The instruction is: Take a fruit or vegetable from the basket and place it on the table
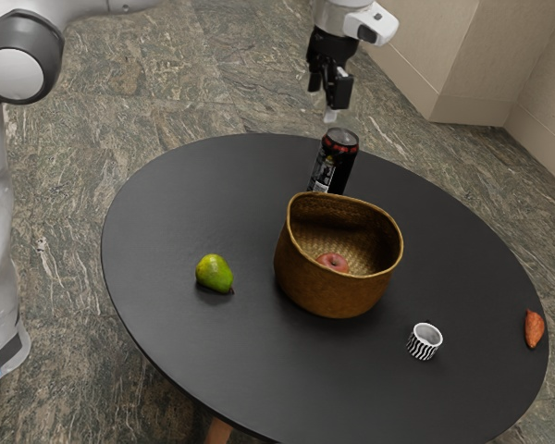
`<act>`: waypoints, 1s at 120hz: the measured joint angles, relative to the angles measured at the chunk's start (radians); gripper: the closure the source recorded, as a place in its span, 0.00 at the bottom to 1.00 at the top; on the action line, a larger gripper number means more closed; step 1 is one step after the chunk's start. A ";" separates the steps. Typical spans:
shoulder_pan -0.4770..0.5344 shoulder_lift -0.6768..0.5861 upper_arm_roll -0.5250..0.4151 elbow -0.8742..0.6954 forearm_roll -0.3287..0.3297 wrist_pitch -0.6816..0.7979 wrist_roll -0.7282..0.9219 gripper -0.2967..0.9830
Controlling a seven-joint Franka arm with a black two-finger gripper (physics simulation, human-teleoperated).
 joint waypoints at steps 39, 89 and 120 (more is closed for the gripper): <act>0.059 -0.007 -0.058 0.231 0.013 -0.083 -0.010 0.23; -0.007 0.150 -0.293 0.265 0.001 -0.093 -0.025 0.23; 0.026 0.218 -0.282 0.266 0.003 -0.067 -0.033 0.23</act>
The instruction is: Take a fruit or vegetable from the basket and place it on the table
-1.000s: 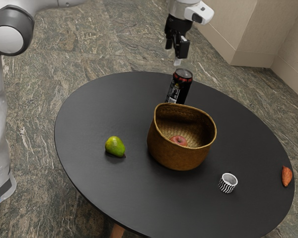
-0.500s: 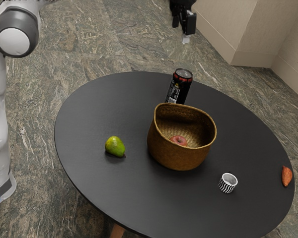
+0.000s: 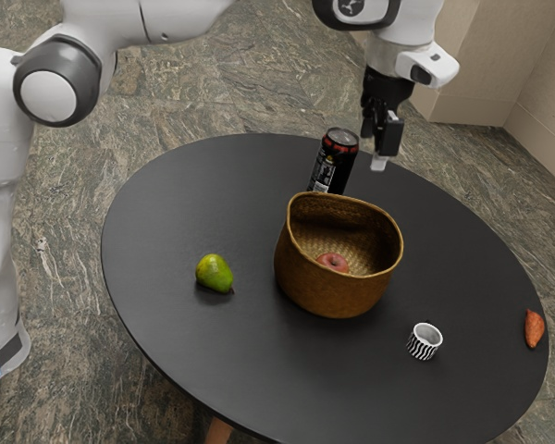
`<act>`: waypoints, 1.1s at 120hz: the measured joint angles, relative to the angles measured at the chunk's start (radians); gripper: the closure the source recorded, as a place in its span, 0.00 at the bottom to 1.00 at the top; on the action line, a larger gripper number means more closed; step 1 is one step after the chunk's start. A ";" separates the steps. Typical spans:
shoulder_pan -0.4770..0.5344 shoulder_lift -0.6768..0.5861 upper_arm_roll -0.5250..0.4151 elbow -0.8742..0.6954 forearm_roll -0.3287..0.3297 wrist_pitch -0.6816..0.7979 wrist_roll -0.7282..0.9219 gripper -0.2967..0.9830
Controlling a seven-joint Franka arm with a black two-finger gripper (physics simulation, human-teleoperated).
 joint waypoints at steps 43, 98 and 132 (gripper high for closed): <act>0.031 -0.197 0.048 -0.487 -0.064 0.212 -0.013 0.23; 0.062 -0.199 0.068 -0.638 -0.109 0.416 -0.018 0.23; 0.067 -0.193 0.059 -0.684 -0.109 0.480 -0.021 0.23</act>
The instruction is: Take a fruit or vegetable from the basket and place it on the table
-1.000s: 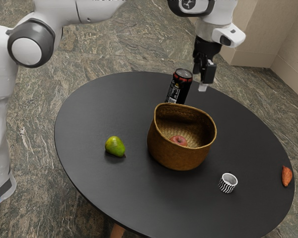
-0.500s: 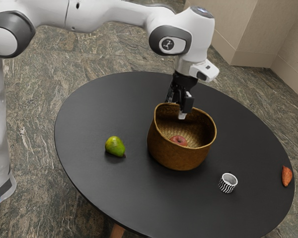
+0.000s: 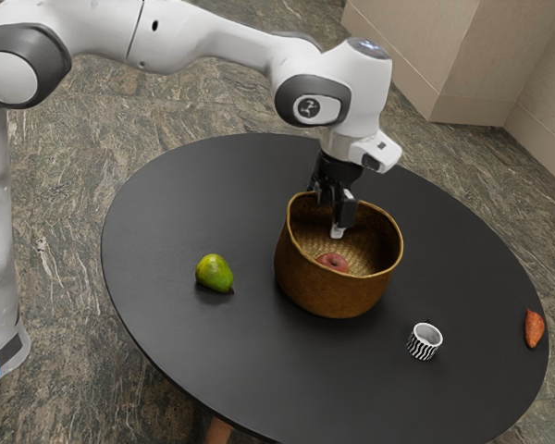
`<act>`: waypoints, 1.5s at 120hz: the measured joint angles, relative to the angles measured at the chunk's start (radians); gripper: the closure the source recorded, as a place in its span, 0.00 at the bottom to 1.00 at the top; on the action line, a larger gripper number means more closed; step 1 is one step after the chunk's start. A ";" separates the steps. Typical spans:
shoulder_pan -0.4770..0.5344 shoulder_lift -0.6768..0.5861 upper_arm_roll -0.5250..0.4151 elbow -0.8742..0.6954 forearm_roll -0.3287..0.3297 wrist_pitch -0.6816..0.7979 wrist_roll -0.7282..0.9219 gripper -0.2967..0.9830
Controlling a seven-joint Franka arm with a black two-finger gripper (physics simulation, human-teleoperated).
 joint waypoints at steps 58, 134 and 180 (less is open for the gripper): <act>-0.024 0.066 0.005 -0.001 0.001 0.042 -0.002 0.23; -0.026 0.124 0.005 -0.013 -0.003 0.083 -0.003 0.23; -0.024 0.139 0.005 -0.018 -0.004 0.102 -0.003 0.23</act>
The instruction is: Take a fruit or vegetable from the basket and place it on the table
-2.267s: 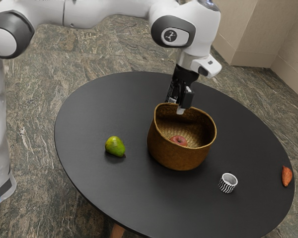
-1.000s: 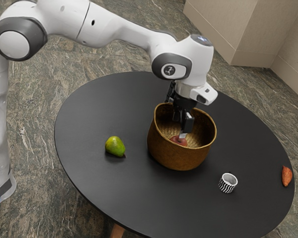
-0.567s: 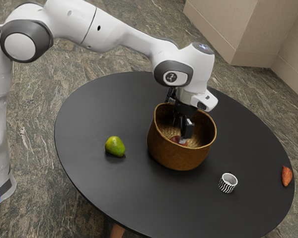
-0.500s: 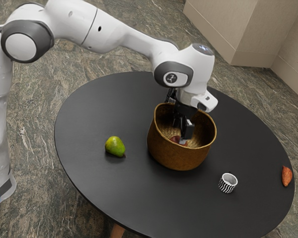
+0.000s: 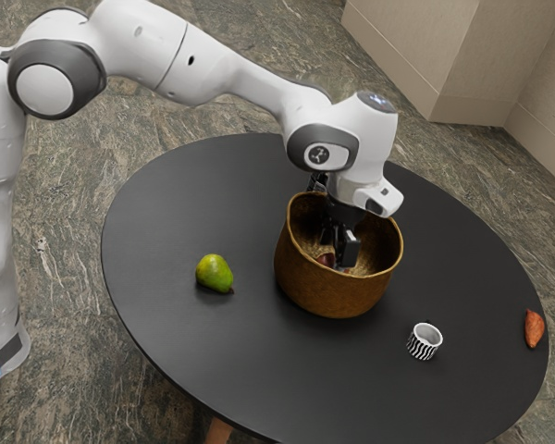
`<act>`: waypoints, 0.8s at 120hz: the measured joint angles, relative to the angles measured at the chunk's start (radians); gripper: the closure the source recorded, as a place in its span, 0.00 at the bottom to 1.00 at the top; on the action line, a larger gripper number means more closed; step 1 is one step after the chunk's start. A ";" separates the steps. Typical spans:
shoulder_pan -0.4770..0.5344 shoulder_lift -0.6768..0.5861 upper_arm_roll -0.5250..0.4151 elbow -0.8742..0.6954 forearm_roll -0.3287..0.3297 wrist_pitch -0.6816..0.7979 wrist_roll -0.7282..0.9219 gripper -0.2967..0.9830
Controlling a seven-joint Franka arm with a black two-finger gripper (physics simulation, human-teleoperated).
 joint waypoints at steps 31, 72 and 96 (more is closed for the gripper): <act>0.000 0.030 0.002 0.000 0.000 0.011 0.000 0.23; 0.002 0.053 0.002 0.001 -0.001 0.029 0.001 0.23; 0.000 0.057 0.002 0.000 -0.007 0.037 0.000 0.38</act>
